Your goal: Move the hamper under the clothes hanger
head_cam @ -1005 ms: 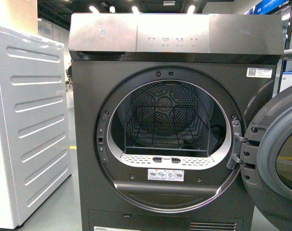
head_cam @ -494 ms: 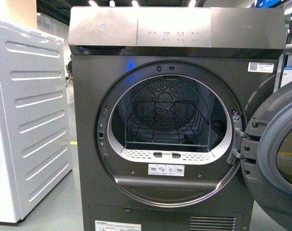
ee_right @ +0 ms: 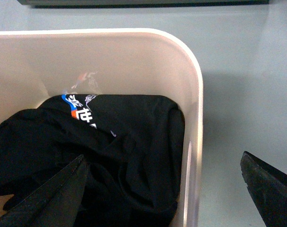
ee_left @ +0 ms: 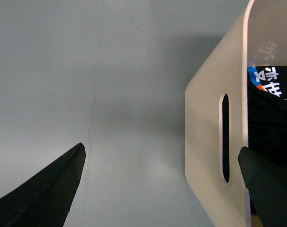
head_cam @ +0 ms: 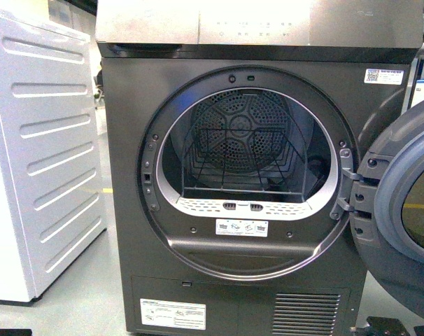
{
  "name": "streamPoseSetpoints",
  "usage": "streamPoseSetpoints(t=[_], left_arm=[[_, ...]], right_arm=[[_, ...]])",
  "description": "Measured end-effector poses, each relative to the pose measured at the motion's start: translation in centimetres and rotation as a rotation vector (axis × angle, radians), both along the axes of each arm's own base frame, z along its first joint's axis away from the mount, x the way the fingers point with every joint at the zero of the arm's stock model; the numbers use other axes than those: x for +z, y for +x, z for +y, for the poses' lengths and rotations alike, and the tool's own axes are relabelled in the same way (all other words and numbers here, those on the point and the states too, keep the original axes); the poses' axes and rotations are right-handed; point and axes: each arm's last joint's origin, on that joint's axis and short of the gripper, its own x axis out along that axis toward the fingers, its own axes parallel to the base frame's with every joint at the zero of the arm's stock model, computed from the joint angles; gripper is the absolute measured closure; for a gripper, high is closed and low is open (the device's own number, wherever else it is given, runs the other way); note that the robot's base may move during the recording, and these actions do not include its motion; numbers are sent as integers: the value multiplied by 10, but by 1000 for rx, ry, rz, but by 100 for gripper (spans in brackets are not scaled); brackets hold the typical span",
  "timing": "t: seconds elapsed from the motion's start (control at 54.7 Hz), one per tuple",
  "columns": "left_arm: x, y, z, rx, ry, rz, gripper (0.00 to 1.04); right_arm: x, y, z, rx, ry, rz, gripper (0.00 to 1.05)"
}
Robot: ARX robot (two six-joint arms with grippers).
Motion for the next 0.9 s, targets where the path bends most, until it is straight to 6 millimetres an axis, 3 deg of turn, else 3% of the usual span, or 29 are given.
streamPoseSetpoints(t=[0.165,0.329,0.567,0.896], left_arm=[[-13,12,-7,0,-5,19,7],[-14,21,-17,1,-33,2,7],[-11,26,-36,-26,-82,-11,7],[-20,24,-42,-18,-87,12,7]], right_arm=[[-23,6,4,4,-15,51,8],[-36,7,4,-6,-22,80,8],[-44,8,4,-21,-35,93,8],[-43,12,4,-28,-26,80,8]])
